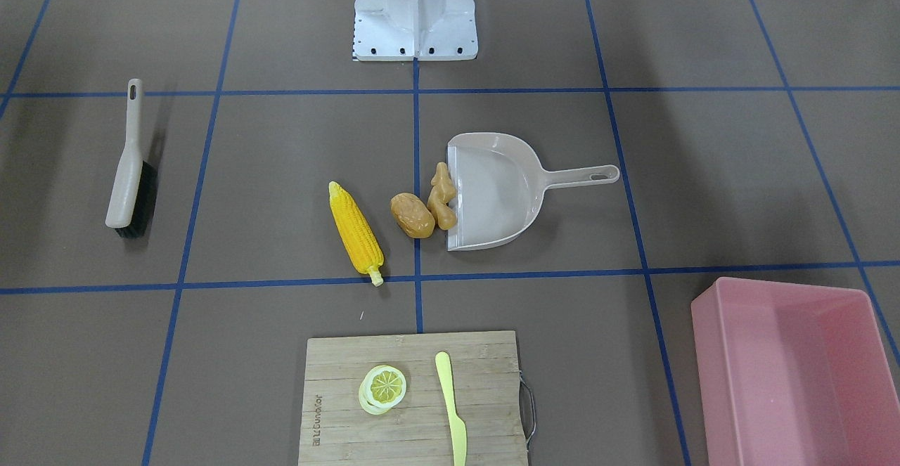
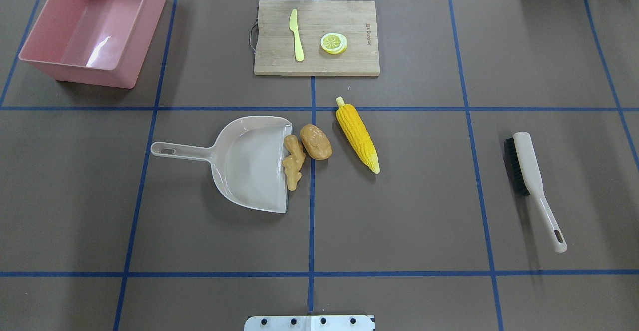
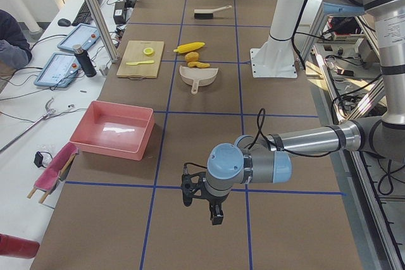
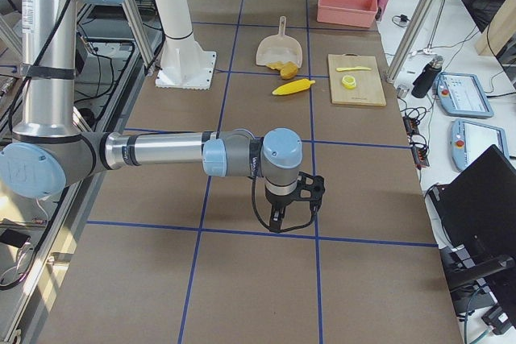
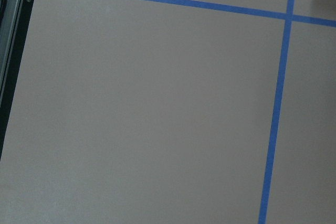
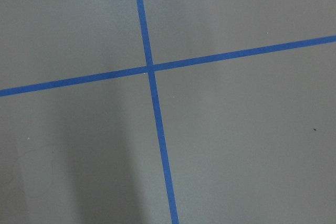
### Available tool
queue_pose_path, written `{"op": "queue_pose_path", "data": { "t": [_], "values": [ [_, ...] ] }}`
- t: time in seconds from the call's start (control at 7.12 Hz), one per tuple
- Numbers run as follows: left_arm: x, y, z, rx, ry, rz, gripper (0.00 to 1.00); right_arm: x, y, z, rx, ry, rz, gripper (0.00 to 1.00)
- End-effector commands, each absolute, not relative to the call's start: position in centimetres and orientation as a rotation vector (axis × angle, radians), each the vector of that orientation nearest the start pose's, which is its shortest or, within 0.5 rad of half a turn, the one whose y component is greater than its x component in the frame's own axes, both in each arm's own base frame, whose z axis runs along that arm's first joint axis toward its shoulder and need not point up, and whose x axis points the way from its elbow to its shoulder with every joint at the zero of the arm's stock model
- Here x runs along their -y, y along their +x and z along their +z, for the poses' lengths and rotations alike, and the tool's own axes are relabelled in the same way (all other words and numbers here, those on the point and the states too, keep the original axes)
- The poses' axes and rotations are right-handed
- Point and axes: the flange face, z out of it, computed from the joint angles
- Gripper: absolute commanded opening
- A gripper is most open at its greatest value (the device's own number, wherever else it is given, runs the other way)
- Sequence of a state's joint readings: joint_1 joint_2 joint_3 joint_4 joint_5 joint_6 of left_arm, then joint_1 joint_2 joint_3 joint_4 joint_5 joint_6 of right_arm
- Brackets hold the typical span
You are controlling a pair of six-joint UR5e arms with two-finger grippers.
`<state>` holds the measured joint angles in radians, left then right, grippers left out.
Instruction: Sweep and dump trash into bin
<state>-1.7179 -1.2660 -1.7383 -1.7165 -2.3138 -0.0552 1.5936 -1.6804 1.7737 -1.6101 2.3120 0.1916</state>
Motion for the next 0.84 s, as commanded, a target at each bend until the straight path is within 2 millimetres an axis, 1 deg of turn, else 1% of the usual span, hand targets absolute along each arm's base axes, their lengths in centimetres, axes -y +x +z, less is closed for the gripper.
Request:
{"op": "queue_pose_path", "data": {
  "t": [0.0, 0.14, 0.28, 0.42, 0.56, 0.7],
  "values": [
    [35.4, -11.9, 68.8, -0.743, 0.056, -0.183, 0.99, 44.7, 7.7, 61.6, 0.744, -0.009, 0.187, 1.00],
    [35.4, -11.9, 68.9, -0.742, 0.054, -0.184, 0.99, 44.4, 7.7, 62.0, 0.743, -0.017, 0.190, 1.00],
    [35.6, -11.9, 68.0, -0.744, 0.070, -0.181, 0.99, 44.3, 7.7, 62.2, 0.743, -0.024, 0.194, 1.00],
    [36.0, -11.9, 66.4, -0.743, 0.098, -0.172, 0.99, 44.2, 7.7, 62.0, 0.744, -0.021, 0.193, 1.00],
    [37.3, -11.3, 66.1, -0.744, 0.102, -0.147, 0.99, 44.2, 7.7, 62.1, 0.744, -0.023, 0.196, 1.00],
    [41.1, -8.7, 62.0, -0.749, 0.174, -0.030, 0.99, 44.3, 7.7, 62.0, 0.744, -0.024, 0.200, 1.00]
  ]
}}
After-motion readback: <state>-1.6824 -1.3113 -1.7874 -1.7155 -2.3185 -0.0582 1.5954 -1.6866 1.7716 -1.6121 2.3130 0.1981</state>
